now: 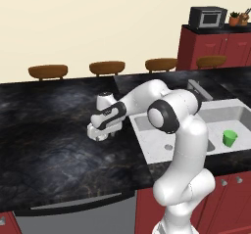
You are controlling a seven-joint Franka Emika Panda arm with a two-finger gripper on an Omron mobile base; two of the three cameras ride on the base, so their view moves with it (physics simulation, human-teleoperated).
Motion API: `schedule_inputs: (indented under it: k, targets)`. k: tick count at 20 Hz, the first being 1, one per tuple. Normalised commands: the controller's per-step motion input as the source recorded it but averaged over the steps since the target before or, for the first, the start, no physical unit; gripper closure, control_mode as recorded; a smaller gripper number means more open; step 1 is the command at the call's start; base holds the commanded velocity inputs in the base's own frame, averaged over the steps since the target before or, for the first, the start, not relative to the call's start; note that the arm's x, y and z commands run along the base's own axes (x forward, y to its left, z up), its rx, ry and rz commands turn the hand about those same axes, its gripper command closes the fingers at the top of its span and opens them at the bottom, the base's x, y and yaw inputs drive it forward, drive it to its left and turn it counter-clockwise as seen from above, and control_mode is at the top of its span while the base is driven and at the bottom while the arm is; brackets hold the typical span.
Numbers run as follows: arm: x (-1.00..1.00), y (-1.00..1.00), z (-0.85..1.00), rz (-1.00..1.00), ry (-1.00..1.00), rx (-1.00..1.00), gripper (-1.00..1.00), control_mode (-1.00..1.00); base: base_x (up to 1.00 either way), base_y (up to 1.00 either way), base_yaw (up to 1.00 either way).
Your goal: Move any existing items from the left basin to the right basin for drying. Then move the mug from the counter to the left basin of the sink for washing.
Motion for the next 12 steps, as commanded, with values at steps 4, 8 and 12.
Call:
schedule_inputs:
  k: [4, 8, 12]
  targets:
    - [0.00, 0.00, 0.00, -0.02, 0.00, 0.00, -1.00, -1.00, 0.00, 0.00, 0.00]
    - [0.00, 0.00, 0.00, -0.02, 0.00, 0.00, -1.00, -1.00, 0.00, 0.00, 0.00]
    - [0.00, 0.00, 0.00, -0.01, 0.00, 0.00, -1.00, -1.00, 0.00, 0.00, 0.00]
